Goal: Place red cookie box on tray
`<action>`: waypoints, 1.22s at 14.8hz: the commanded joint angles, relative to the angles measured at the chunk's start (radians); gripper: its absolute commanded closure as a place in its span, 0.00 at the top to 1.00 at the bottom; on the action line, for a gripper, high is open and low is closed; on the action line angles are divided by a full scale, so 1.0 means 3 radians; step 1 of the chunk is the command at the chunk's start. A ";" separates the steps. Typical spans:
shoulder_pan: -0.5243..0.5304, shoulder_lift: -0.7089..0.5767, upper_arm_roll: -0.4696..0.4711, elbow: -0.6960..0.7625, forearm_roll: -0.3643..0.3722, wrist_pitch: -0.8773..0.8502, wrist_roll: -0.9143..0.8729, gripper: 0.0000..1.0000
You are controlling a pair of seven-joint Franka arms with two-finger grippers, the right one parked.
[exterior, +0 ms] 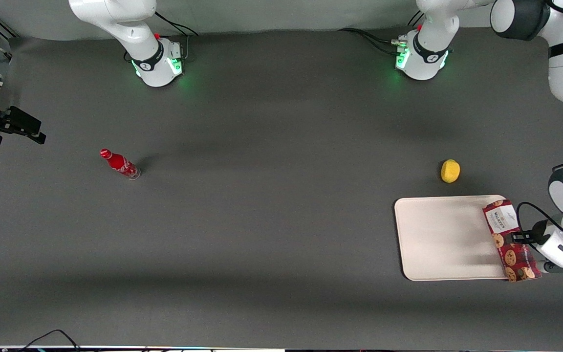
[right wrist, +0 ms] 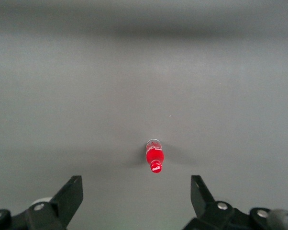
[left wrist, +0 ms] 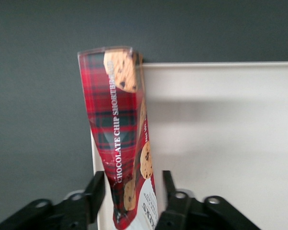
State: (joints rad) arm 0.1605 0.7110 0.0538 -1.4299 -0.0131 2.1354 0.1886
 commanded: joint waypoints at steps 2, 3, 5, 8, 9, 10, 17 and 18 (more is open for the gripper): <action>-0.0085 -0.0477 -0.0056 -0.0091 -0.0043 -0.0270 0.0077 1.00; -0.0090 -0.0595 -0.0122 -0.0102 -0.0013 -0.0367 0.0037 1.00; -0.0121 -0.0840 -0.0225 -0.0147 0.0013 -0.0613 0.0046 1.00; -0.0121 -0.1371 -0.0348 -0.0342 0.0018 -0.0843 0.0057 1.00; -0.0121 -0.1479 -0.0373 -0.0337 0.0013 -0.1011 0.0046 1.00; -0.0121 -0.1577 -0.0394 -0.0327 0.0018 -0.1170 0.0031 1.00; -0.0095 -0.2354 -0.0644 -0.0337 0.0223 -0.2003 -0.0040 1.00; -0.0090 -0.2436 -0.0650 -0.0342 0.0203 -0.2091 -0.0071 1.00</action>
State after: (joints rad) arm 0.1266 0.0869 -0.1200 -1.4851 0.0311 1.5726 0.1918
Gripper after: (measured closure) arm 0.000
